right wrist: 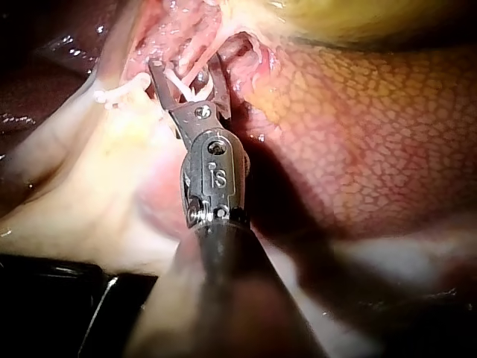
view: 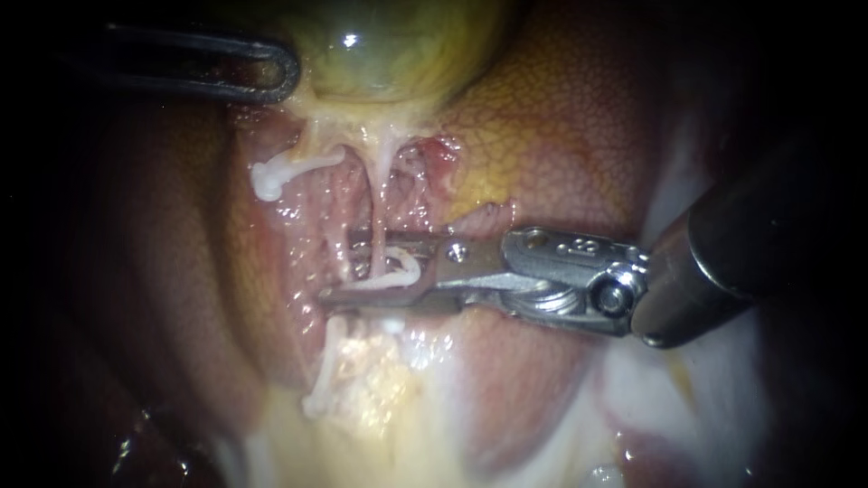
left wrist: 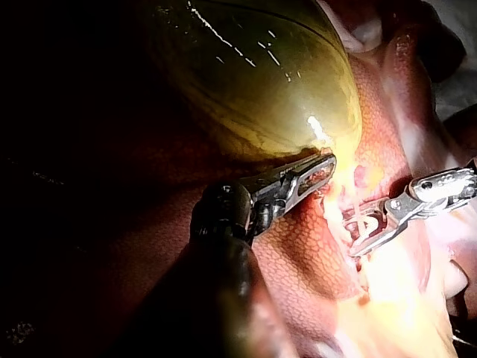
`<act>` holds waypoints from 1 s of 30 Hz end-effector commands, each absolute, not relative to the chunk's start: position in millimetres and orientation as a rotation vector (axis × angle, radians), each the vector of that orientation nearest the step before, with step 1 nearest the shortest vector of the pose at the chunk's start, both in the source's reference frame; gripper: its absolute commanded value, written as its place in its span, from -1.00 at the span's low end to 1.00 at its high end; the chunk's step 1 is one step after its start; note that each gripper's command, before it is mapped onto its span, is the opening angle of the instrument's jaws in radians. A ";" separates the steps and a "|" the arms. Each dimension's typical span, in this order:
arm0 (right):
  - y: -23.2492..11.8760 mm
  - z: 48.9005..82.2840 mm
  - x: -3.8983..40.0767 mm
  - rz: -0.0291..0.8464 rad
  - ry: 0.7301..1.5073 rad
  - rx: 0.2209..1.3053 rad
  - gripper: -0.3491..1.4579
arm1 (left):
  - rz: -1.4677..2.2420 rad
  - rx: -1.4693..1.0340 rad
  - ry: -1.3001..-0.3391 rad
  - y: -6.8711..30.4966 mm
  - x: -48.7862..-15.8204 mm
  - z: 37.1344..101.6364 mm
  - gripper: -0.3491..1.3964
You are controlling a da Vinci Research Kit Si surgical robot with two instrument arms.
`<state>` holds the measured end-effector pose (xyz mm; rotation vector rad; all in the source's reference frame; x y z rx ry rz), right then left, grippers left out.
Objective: Clipping second clip right tube
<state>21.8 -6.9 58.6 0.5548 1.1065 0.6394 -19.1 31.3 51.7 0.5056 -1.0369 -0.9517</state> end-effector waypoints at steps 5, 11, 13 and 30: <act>-6.7 58.2 20.3 0.603 1.120 0.573 -0.06 | -0.952 0.506 -1.037 31.3 -19.1 51.7 -1.00; -6.7 58.0 19.5 0.567 1.174 0.635 -0.06 | -0.952 0.506 -1.037 31.3 -19.1 51.7 -1.00; -6.7 57.9 19.5 0.555 1.190 0.650 -0.06 | -0.952 0.506 -1.037 31.3 -19.1 51.7 -1.00; -6.1 58.6 19.0 0.503 1.386 0.907 -0.10 | -0.952 0.505 -1.037 31.2 -19.1 51.7 -1.00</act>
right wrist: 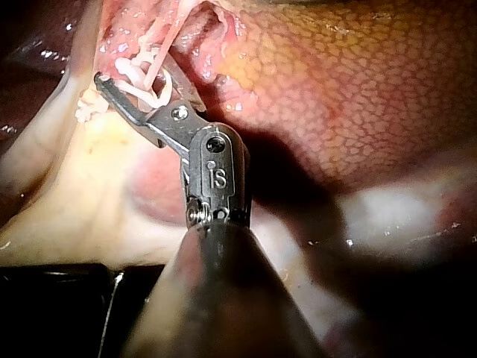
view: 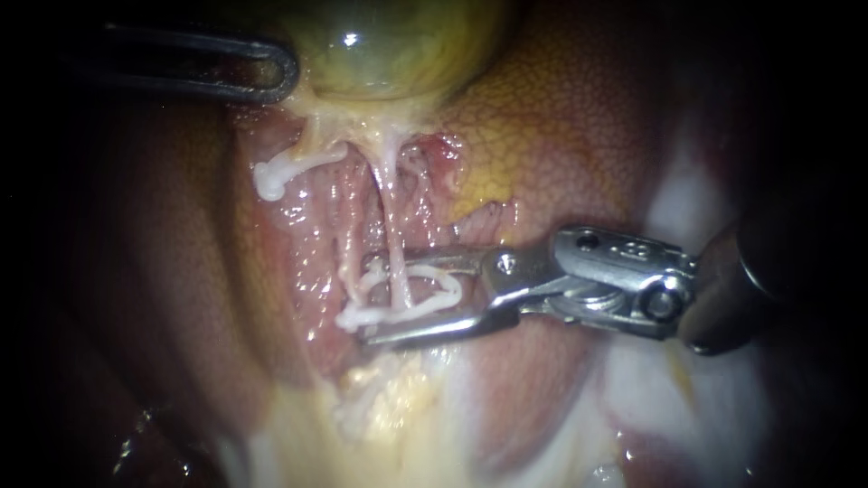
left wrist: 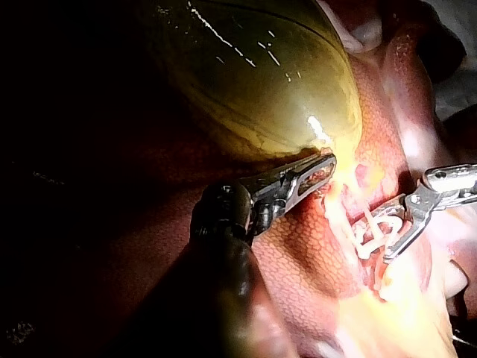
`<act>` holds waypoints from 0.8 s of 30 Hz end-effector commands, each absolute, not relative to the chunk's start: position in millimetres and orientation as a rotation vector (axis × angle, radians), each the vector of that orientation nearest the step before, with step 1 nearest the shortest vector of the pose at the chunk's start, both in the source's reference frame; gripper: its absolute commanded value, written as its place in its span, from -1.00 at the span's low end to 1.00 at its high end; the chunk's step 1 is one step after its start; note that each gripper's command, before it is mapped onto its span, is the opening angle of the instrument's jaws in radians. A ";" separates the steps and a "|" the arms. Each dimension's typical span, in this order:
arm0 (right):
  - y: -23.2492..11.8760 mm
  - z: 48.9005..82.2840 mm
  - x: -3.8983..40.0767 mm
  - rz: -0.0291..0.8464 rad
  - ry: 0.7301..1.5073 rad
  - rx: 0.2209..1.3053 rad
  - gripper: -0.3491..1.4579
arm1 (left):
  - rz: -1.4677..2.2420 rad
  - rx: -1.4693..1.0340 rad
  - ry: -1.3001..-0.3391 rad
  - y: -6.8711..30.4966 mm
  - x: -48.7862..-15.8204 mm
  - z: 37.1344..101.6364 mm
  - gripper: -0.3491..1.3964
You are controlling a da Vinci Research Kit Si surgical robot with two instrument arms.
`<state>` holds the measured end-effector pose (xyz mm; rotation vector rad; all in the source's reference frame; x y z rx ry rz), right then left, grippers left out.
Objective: Clipping second clip right tube
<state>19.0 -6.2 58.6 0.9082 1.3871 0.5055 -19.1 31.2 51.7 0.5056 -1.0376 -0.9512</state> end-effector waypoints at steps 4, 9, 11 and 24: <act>-6.1 58.7 19.3 0.501 1.428 0.979 -0.11 | -0.952 0.505 -1.037 31.2 -19.2 51.7 -1.00; -6.1 58.7 19.8 0.516 1.495 1.051 -0.11 | -0.952 0.504 -1.037 31.2 -19.2 51.8 -1.00; -6.1 58.7 20.0 0.516 1.525 1.071 -0.12 | -0.952 0.504 -1.037 31.2 -19.2 51.8 -1.00; -6.1 58.2 20.9 0.601 1.548 1.048 -0.23 | -0.952 0.504 -1.037 31.3 -19.3 51.9 -1.00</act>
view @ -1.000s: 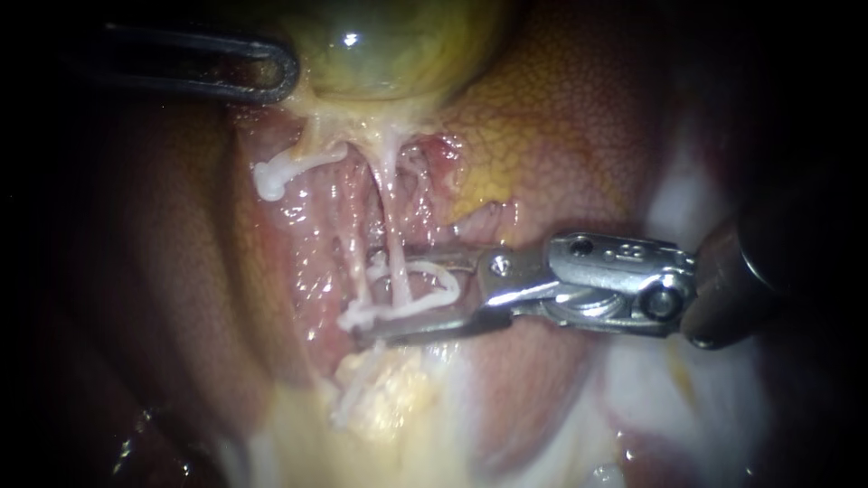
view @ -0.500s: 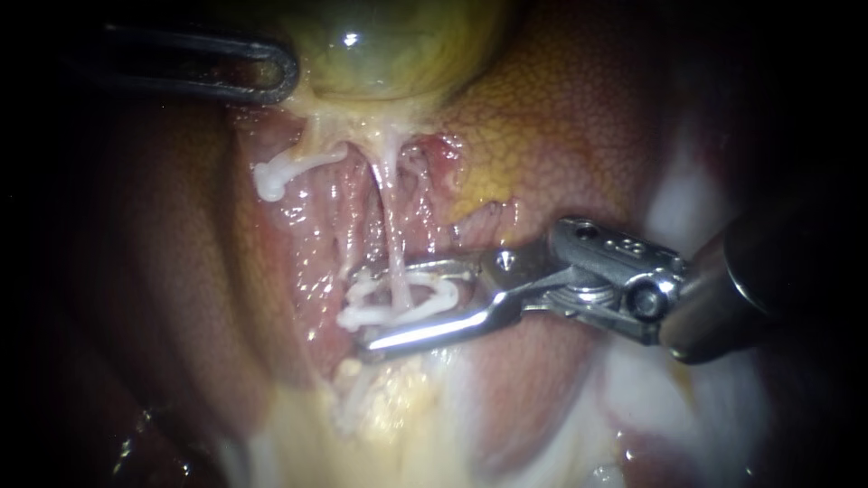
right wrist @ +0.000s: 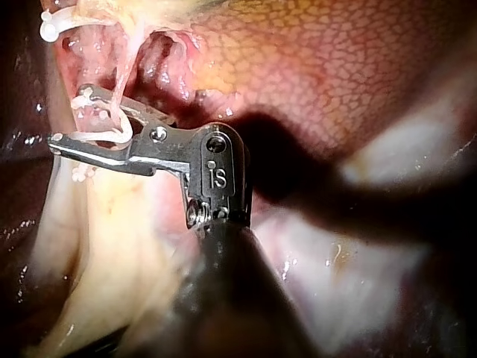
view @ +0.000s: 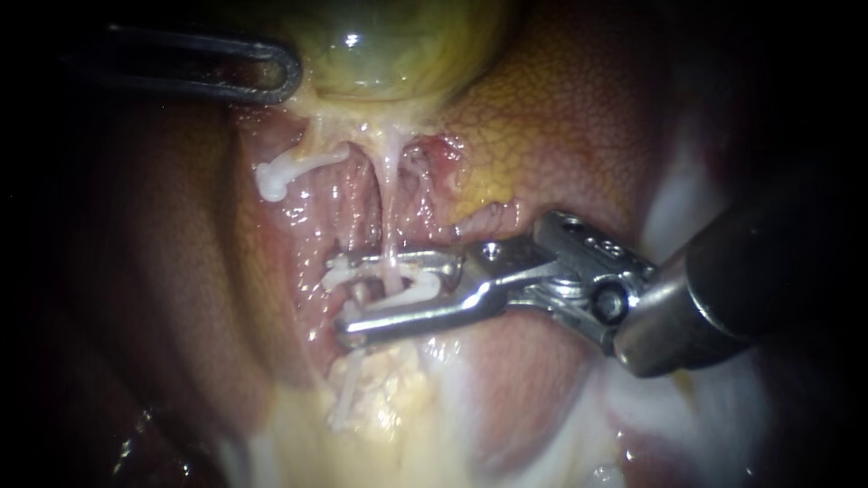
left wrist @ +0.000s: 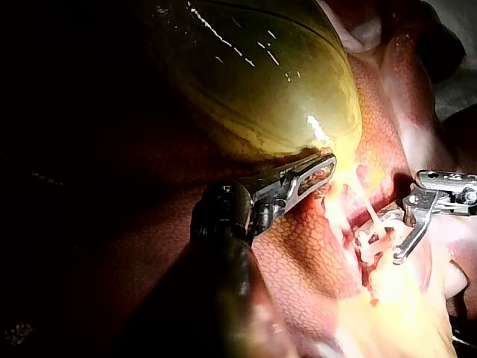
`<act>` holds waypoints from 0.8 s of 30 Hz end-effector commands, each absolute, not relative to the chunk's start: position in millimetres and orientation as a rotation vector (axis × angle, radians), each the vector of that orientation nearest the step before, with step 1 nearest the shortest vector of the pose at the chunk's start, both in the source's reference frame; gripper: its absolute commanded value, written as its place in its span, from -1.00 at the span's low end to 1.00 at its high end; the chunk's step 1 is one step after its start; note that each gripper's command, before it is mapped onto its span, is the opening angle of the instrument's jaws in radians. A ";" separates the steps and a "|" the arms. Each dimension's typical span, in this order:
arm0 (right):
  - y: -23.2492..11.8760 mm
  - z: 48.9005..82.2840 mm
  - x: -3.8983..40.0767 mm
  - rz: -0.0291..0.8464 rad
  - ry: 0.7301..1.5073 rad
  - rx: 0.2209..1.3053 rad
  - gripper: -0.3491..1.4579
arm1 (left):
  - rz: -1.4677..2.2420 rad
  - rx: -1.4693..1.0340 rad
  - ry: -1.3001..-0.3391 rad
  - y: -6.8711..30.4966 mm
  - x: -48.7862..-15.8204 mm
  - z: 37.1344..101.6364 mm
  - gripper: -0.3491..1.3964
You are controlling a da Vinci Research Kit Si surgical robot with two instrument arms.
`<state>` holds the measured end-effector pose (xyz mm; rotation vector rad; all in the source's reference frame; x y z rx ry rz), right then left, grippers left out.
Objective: Clipping second clip right tube
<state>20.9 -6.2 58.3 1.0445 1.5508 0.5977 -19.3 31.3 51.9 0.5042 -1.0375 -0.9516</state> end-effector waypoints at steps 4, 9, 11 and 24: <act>-6.0 58.2 20.9 0.612 1.540 1.055 -0.34 | -0.952 0.504 -1.037 31.3 -19.3 51.9 -1.00; -6.0 58.2 20.9 0.622 1.532 1.062 -0.51 | -0.952 0.504 -1.037 31.3 -19.3 51.9 -1.00; -6.0 58.2 20.9 0.624 1.532 1.060 -0.56 | -0.952 0.504 -1.037 31.3 -19.3 51.9 -1.00; -6.0 58.3 20.7 0.712 1.470 1.112 -1.00 | -0.952 0.504 -1.037 31.3 -19.3 51.8 -1.00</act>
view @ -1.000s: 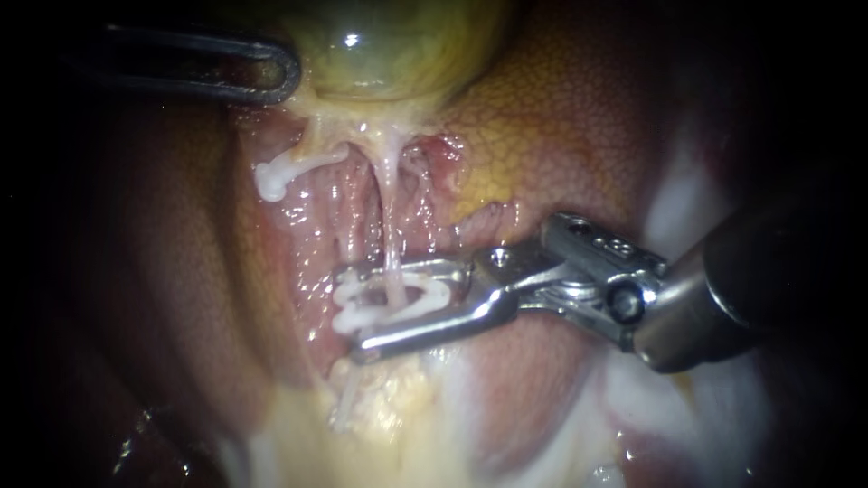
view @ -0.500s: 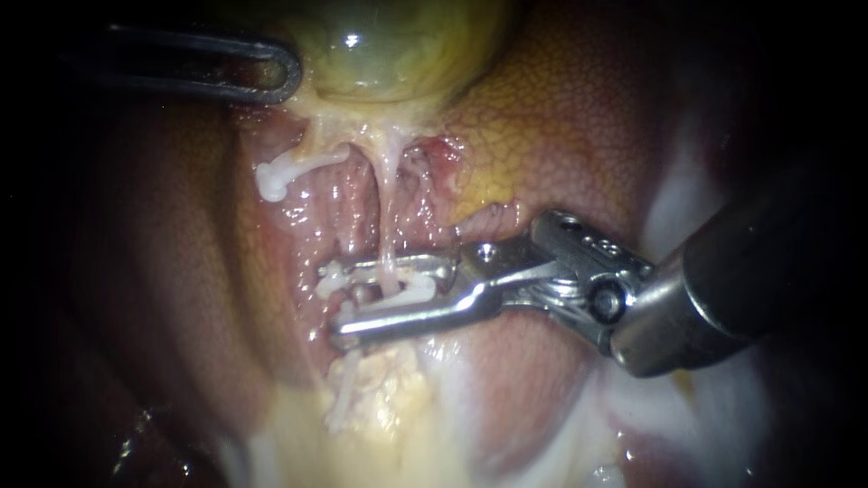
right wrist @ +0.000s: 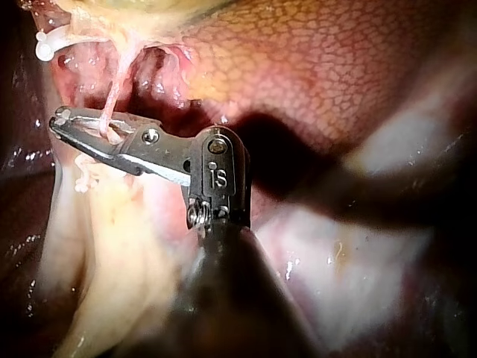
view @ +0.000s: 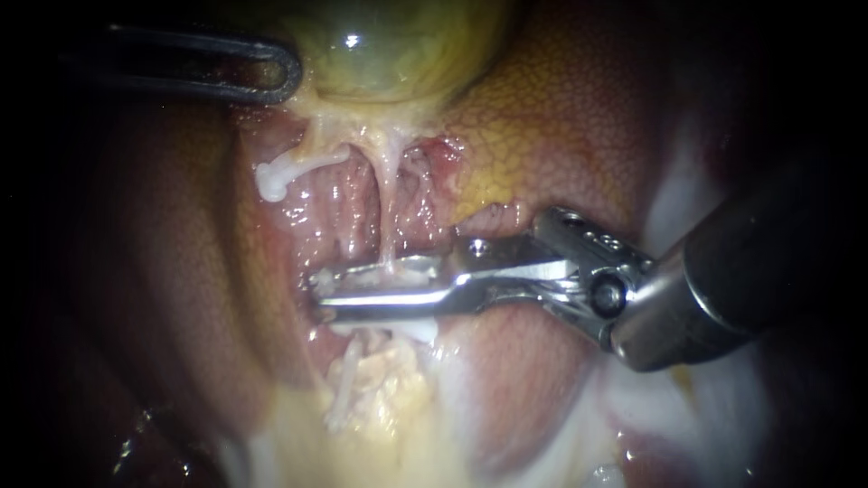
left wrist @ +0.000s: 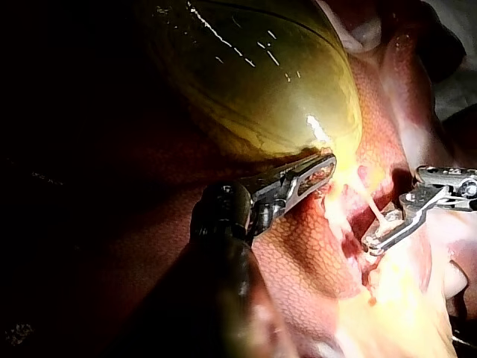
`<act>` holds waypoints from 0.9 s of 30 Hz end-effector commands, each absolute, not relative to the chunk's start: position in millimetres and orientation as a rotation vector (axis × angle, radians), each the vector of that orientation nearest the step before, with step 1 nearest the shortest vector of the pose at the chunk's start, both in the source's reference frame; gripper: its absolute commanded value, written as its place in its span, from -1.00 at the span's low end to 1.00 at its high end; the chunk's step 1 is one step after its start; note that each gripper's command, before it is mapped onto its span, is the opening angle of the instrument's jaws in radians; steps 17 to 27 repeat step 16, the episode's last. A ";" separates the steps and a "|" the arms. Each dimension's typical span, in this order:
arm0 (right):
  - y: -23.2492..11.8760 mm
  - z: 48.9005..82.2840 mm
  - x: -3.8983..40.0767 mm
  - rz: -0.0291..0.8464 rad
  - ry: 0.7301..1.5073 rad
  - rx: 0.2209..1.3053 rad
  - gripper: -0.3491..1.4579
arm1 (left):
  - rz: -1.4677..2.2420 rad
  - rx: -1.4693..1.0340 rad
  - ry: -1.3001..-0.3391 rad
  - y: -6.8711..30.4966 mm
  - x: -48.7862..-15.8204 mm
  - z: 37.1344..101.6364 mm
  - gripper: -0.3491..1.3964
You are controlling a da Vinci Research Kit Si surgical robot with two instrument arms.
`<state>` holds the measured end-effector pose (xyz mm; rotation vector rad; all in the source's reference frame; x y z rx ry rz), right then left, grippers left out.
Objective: Clipping second clip right tube
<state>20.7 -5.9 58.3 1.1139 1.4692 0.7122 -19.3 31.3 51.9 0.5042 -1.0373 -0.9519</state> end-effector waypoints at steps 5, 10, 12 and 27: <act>-6.2 58.4 20.8 0.675 1.461 1.143 -1.00 | -0.952 0.505 -1.037 31.3 -19.3 51.8 -1.00; -6.4 58.5 20.8 0.678 1.453 1.153 -1.00 | -0.952 0.505 -1.037 31.3 -19.3 51.8 -1.00; -6.5 58.6 20.8 0.678 1.453 1.153 -1.00 | -0.952 0.505 -1.037 31.3 -19.3 51.8 -1.00; -6.5 58.6 20.8 0.677 1.453 1.153 -1.00 | -0.952 0.505 -1.037 31.3 -19.3 51.8 -1.00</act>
